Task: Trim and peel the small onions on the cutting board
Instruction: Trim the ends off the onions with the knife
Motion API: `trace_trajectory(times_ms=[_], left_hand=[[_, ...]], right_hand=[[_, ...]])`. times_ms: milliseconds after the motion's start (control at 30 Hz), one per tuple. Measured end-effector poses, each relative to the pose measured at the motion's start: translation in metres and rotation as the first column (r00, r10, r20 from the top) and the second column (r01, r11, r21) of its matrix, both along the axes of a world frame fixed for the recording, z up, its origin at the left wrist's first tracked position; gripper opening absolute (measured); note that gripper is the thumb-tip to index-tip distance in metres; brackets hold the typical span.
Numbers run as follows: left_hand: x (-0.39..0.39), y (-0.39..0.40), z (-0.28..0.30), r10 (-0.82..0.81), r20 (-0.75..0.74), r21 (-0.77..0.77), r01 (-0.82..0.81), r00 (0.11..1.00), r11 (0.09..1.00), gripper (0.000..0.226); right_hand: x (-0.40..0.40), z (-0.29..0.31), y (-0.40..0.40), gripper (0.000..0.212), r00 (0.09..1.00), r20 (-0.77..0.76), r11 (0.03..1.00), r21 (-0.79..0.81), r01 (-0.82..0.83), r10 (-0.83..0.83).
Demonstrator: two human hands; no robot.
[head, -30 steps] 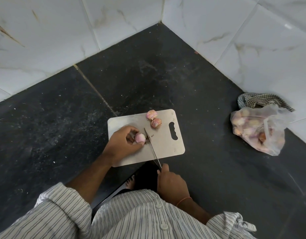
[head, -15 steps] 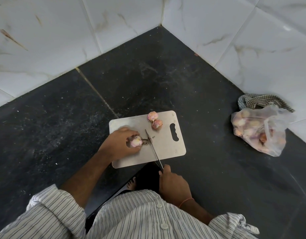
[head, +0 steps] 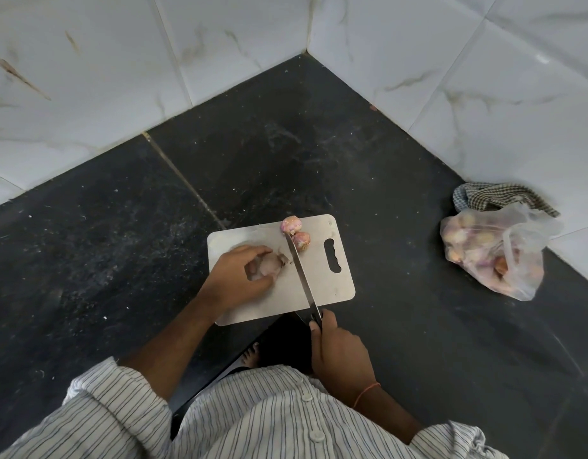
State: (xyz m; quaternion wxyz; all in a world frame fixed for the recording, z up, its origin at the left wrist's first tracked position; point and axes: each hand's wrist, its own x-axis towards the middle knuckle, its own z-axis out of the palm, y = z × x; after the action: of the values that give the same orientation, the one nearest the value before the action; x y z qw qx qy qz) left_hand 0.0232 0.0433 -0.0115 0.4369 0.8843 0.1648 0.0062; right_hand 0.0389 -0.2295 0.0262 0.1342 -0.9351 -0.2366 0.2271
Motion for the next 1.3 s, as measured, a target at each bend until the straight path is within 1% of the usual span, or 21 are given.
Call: trace_trajectory(times_ms=[67, 200, 400, 500, 733, 800, 900, 967, 1033, 1167, 1233, 1300], left_hand=[[0.0, -0.005, -0.003, 0.025, 0.016, -0.034, -0.024, 1.0, 0.999, 0.057], [-0.006, -0.011, -0.008, 0.091, -0.016, -0.157, -0.092, 0.996, 0.983, 0.058], [-0.013, -0.012, -0.012, 0.15, 0.013, -0.21, -0.144, 0.989, 0.967, 0.054], [-0.015, -0.012, -0.012, 0.17, 0.004, -0.25, -0.163, 0.985, 0.954, 0.053], [-0.015, -0.012, -0.015, 0.231, -0.004, -0.331, -0.22, 0.973, 0.918, 0.052], [-0.015, -0.012, -0.015, 0.227, -0.016, -0.325, -0.22, 0.974, 0.92, 0.052], [-0.015, -0.014, -0.012, 0.185, -0.019, -0.302, -0.182, 0.983, 0.936, 0.053], [-0.016, -0.016, -0.012, 0.132, -0.019, -0.267, -0.132, 0.991, 0.955, 0.053], [-0.019, -0.017, -0.013, 0.09, -0.031, -0.201, -0.095, 0.995, 0.975, 0.053], [-0.032, -0.019, -0.013, 0.012, -0.02, 0.003, -0.012, 1.0, 1.0, 0.058], [-0.039, -0.018, -0.013, -0.014, -0.012, 0.046, 0.015, 1.0, 0.999, 0.061], [-0.046, -0.016, -0.013, -0.013, -0.013, 0.058, 0.014, 1.0, 0.998, 0.059]], right_hand=[[0.0, 0.001, 0.0, 0.032, 1.0, -0.01, 1.0, 0.01, 0.006, -0.006], [0.001, 0.001, -0.002, 0.033, 1.0, -0.028, 1.0, 0.026, 0.011, -0.01], [-0.001, 0.002, -0.006, 0.033, 0.999, -0.032, 1.0, 0.024, 0.006, -0.005], [-0.003, 0.002, -0.005, 0.035, 0.999, -0.025, 0.999, 0.023, -0.027, 0.028], [-0.007, 0.001, -0.003, 0.038, 0.985, -0.099, 0.988, 0.074, -0.137, 0.143], [-0.009, 0.001, -0.006, 0.039, 0.981, -0.111, 0.983, 0.106, -0.15, 0.162], [-0.008, 0.002, -0.01, 0.039, 0.986, -0.116, 0.983, 0.153, -0.101, 0.119], [-0.006, 0.0, -0.013, 0.046, 0.991, -0.102, 0.983, 0.169, -0.065, 0.083], [-0.005, -0.003, -0.016, 0.046, 0.993, -0.1, 0.985, 0.167, -0.051, 0.069], [-0.006, -0.004, -0.019, 0.045, 0.992, -0.108, 0.986, 0.161, -0.051, 0.069], [-0.006, -0.004, -0.019, 0.037, 0.992, -0.111, 0.987, 0.157, -0.046, 0.064], [-0.005, -0.003, -0.019, 0.036, 0.993, -0.108, 0.987, 0.158, -0.037, 0.055]])
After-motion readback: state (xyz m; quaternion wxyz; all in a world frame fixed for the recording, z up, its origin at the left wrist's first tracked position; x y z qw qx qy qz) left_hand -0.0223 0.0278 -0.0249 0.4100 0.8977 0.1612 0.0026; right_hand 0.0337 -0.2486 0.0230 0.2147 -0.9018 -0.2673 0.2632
